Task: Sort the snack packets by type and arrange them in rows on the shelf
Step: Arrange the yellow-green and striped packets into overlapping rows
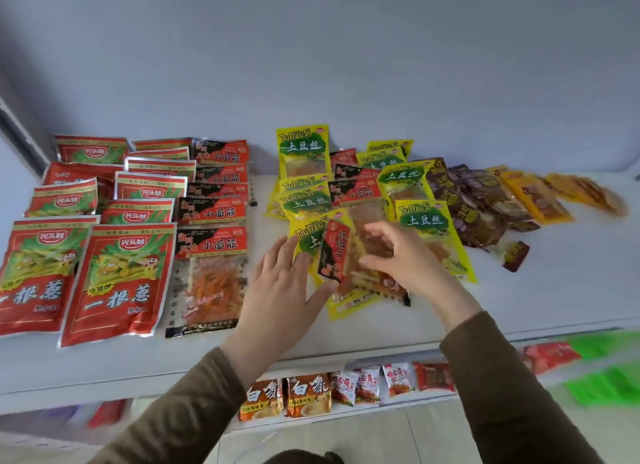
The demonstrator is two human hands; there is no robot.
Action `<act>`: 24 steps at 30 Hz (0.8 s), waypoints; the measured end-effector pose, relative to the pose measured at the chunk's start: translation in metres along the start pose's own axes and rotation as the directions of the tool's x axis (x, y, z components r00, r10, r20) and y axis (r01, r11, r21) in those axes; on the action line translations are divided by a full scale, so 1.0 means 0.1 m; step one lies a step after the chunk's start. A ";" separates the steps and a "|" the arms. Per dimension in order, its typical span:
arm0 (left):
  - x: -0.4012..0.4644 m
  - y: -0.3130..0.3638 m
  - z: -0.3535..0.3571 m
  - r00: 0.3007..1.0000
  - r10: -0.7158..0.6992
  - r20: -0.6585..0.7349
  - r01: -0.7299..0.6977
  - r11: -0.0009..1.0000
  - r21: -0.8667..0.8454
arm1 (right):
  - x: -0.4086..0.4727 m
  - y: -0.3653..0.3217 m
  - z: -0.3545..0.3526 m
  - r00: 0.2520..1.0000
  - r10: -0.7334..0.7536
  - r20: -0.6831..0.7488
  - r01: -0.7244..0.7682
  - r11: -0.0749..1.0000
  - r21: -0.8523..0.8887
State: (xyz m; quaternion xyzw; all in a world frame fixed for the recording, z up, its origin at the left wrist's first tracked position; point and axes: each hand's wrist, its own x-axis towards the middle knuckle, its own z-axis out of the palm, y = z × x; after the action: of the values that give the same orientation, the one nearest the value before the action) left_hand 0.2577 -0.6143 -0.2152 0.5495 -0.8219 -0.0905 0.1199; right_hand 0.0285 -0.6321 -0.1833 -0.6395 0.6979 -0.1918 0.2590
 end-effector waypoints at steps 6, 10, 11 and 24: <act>0.24 0.32 0.09 0.973 -0.086 -0.216 0.052 0.986 -0.158 | 0.23 0.25 -0.08 0.991 -0.119 0.056 0.123 0.988 -0.091; 0.41 0.52 0.08 0.937 -0.096 -0.336 0.030 0.980 -0.196 | 0.40 0.38 -0.11 0.989 -0.149 0.014 0.149 0.989 0.022; 0.44 0.55 0.09 0.927 -0.095 -0.364 0.018 0.978 -0.209 | 0.44 0.41 -0.12 0.990 -0.142 -0.018 0.143 0.989 0.041; 0.36 0.43 0.38 0.997 -0.078 0.011 0.075 0.983 0.169 | 0.53 0.42 -0.08 0.764 -0.303 -0.570 0.226 0.953 -0.203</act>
State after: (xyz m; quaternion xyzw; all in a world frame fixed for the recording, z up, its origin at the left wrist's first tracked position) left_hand 0.1952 -0.6309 -0.2354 0.5878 -0.8060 -0.0299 0.0622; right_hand -0.0122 -0.6805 -0.2085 -0.6535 0.6567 -0.3741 -0.0422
